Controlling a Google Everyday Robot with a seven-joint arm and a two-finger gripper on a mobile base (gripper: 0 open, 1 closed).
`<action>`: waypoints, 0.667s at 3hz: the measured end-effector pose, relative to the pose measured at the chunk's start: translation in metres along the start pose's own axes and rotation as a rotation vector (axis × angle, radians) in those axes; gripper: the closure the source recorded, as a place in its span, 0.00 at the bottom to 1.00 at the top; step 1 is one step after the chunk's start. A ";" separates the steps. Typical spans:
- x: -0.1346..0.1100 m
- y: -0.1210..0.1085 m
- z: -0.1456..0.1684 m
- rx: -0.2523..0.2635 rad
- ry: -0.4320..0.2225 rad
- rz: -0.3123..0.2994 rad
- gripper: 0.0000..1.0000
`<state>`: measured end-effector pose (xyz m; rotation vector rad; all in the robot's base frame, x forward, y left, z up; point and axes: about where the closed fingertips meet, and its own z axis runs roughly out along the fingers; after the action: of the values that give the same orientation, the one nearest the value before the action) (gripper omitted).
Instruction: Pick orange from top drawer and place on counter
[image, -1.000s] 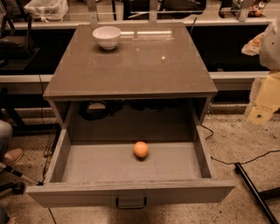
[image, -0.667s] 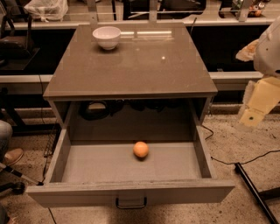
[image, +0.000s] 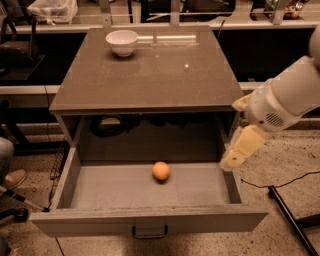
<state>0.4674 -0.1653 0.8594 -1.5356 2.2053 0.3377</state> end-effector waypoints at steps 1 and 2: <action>-0.011 0.008 0.067 -0.064 -0.070 0.075 0.00; -0.011 0.008 0.067 -0.064 -0.070 0.075 0.00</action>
Offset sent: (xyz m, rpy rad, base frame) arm 0.0076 0.0355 -0.0470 0.0882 0.0584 -0.0263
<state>0.4771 -0.1241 0.8057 -1.4536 2.2213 0.4815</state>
